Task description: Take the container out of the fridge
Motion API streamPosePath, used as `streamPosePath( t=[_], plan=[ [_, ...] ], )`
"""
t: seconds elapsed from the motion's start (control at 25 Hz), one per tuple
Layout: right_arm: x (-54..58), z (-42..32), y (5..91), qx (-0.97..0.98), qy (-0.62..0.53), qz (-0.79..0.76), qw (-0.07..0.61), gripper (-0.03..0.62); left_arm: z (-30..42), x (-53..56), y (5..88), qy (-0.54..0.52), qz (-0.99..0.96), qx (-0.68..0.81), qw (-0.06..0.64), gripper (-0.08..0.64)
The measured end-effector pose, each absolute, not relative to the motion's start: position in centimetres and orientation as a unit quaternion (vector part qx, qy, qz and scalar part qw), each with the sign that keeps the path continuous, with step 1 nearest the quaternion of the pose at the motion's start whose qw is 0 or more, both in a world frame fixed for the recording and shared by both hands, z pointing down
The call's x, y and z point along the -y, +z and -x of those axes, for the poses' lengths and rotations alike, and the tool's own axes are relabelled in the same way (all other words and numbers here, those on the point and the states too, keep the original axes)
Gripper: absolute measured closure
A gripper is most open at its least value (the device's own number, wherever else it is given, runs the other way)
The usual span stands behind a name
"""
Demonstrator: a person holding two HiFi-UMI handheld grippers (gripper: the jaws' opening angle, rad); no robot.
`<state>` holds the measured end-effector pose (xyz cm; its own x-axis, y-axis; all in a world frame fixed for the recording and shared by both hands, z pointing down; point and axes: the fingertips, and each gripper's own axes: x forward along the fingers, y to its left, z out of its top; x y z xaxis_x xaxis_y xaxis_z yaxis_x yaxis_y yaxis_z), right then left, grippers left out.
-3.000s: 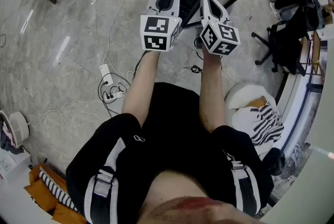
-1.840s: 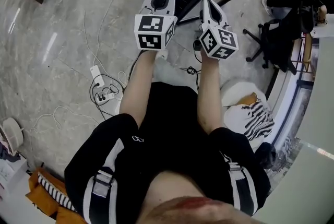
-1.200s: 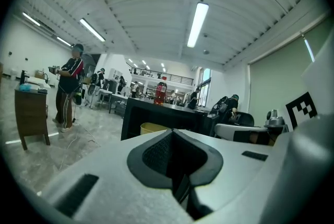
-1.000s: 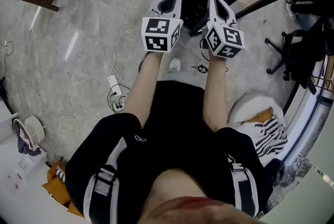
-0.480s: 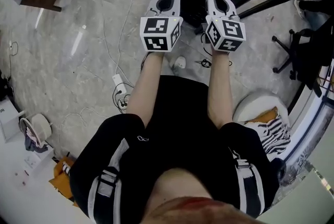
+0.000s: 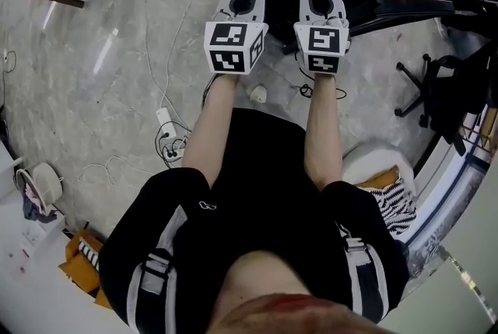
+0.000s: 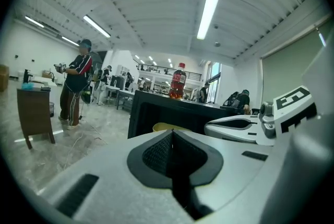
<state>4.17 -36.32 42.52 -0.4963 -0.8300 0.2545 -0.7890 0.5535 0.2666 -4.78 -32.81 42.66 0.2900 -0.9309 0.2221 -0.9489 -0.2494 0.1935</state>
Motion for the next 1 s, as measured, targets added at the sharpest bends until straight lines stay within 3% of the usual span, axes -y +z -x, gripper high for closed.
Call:
streamPosePath(
  t=[0.56, 0.68, 1.0],
  plan=[
    [41.9, -1.7, 48.3, 0.833, -0.115, -0.382, 0.383, 0.575, 7.2, 35.7, 42.7, 0.025, -0.787, 0.595, 0.158, 0.552],
    [43.1, -1.3, 49.5, 0.818, -0.127, -0.36, 0.43, 0.503, 8.0, 36.2, 42.3, 0.02, -0.787, 0.596, 0.156, 0.552],
    [45.7, -0.3, 51.0, 0.799, -0.14, -0.351, 0.467, 0.505, 9.3, 37.1, 43.4, 0.018, -0.784, 0.597, 0.169, 0.552]
  ],
)
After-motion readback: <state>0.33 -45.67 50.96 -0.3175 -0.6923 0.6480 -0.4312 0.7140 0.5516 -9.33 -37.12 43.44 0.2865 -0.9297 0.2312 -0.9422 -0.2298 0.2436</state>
